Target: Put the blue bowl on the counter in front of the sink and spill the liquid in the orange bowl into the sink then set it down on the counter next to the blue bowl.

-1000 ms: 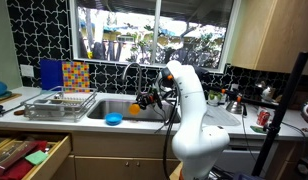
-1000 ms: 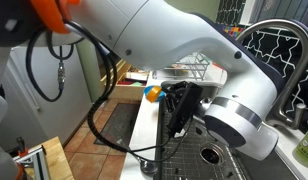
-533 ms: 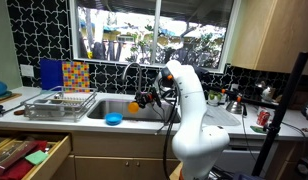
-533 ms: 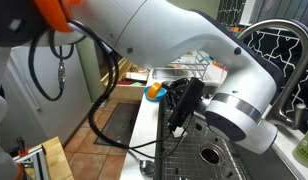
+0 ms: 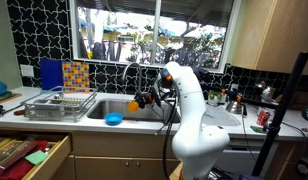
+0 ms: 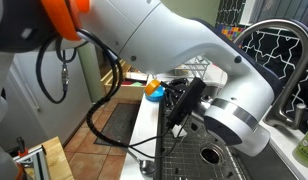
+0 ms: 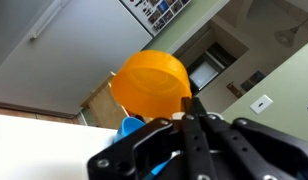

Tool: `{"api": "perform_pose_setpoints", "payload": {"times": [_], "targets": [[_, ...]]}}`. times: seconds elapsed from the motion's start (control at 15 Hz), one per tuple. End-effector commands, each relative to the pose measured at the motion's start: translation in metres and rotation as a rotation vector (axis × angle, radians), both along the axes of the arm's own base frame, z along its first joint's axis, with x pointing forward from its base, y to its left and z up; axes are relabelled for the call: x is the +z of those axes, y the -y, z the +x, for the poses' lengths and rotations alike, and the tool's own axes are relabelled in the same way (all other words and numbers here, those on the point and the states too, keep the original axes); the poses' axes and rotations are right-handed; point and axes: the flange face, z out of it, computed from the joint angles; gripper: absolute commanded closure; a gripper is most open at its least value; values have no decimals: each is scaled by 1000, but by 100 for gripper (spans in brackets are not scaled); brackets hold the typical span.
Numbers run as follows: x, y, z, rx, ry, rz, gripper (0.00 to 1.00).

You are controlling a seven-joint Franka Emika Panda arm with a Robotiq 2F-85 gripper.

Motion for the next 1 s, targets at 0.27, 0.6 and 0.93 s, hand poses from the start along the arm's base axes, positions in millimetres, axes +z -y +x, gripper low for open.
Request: {"api": "perform_pose_setpoints", "payload": {"times": [0.27, 0.6, 0.93], "targets": [[-15, -4, 3, 15, -98, 90, 100], [23, -10, -1, 29, -26, 138, 100], [13, -11, -2, 151, -33, 100, 100]]}}
